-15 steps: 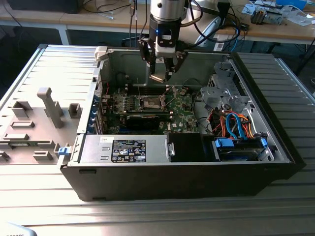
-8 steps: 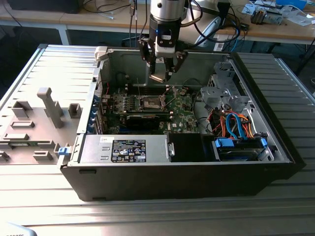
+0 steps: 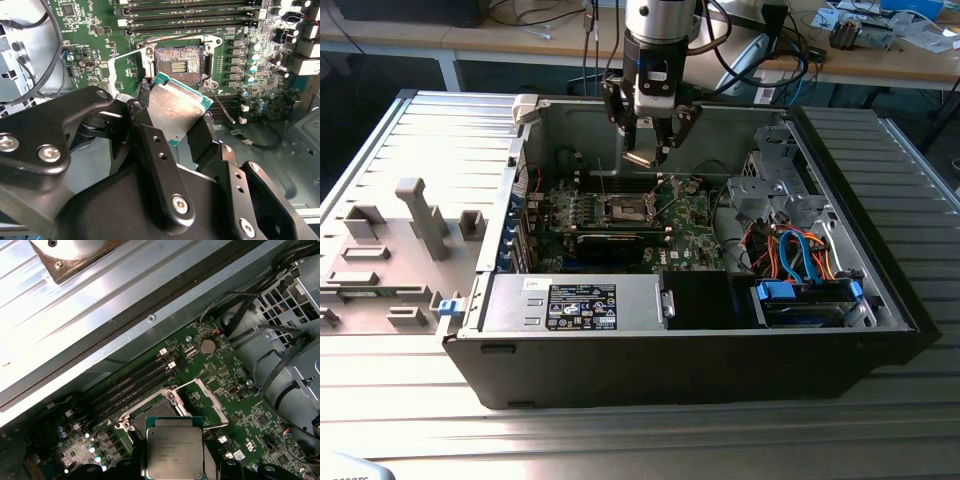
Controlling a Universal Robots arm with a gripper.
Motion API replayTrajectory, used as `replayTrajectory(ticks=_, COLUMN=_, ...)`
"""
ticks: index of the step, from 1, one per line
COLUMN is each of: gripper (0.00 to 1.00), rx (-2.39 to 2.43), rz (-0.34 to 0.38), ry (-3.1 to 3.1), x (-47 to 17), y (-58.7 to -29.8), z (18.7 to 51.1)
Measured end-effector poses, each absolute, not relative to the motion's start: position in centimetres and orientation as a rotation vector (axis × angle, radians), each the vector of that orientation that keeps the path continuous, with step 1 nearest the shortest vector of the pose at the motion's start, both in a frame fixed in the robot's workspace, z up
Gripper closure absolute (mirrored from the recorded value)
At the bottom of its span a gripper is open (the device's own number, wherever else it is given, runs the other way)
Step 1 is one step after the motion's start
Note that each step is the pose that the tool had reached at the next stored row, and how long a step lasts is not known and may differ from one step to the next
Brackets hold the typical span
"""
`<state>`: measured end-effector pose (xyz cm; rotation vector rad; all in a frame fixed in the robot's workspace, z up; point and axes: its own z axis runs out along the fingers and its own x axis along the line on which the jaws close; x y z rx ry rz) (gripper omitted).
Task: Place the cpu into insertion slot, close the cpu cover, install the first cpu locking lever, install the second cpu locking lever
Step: 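Place the cpu into insertion slot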
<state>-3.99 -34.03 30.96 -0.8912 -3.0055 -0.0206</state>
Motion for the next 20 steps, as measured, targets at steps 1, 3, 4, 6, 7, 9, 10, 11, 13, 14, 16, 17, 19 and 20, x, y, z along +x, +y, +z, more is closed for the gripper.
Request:
replayTrajectory(ticks=1, gripper=0.46, rx=-0.893, rz=-0.021, ry=-3.005, x=-3.99, y=-34.03, z=30.96)
replayTrajectory(ticks=3, gripper=0.46, rx=-0.895, rz=-0.021, ry=-3.004, x=-3.99, y=-34.03, z=30.95)
replayTrajectory(ticks=4, gripper=0.46, rx=-0.896, rz=-0.021, ry=-3.004, x=-3.99, y=-34.03, z=30.95)
replayTrajectory(ticks=6, gripper=0.46, rx=-0.899, rz=-0.021, ry=-3.003, x=-3.99, y=-34.03, z=30.95)
replayTrajectory(ticks=7, gripper=0.46, rx=-0.901, rz=-0.021, ry=-3.003, x=-3.99, y=-34.03, z=30.95)
replayTrajectory(ticks=9, gripper=0.46, rx=-0.903, rz=-0.021, ry=-3.002, x=-3.99, y=-34.03, z=30.95)
replayTrajectory(ticks=10, gripper=0.46, rx=-0.905, rz=-0.021, ry=-3.001, x=-3.99, y=-34.03, z=30.95)
replayTrajectory(ticks=11, gripper=0.46, rx=-0.921, rz=-0.021, ry=-2.997, x=-3.99, y=-34.03, z=30.93)
replayTrajectory(ticks=13, gripper=0.46, rx=-0.962, rz=-0.021, ry=-2.984, x=-3.99, y=-34.03, z=30.84)
replayTrajectory(ticks=14, gripper=0.46, rx=-0.965, rz=-0.021, ry=-2.983, x=-3.99, y=-34.03, z=30.83)
replayTrajectory(ticks=16, gripper=0.46, rx=-0.969, rz=-0.021, ry=-2.982, x=-3.99, y=-34.03, z=30.83)
replayTrajectory(ticks=17, gripper=0.46, rx=-0.97, rz=-0.021, ry=-2.981, x=-3.99, y=-34.03, z=30.83)
replayTrajectory(ticks=19, gripper=0.46, rx=-0.975, rz=-0.021, ry=-2.98, x=-3.99, y=-34.03, z=30.82)
replayTrajectory(ticks=20, gripper=0.46, rx=-0.978, rz=-0.021, ry=-2.979, x=-3.99, y=-34.03, z=30.82)
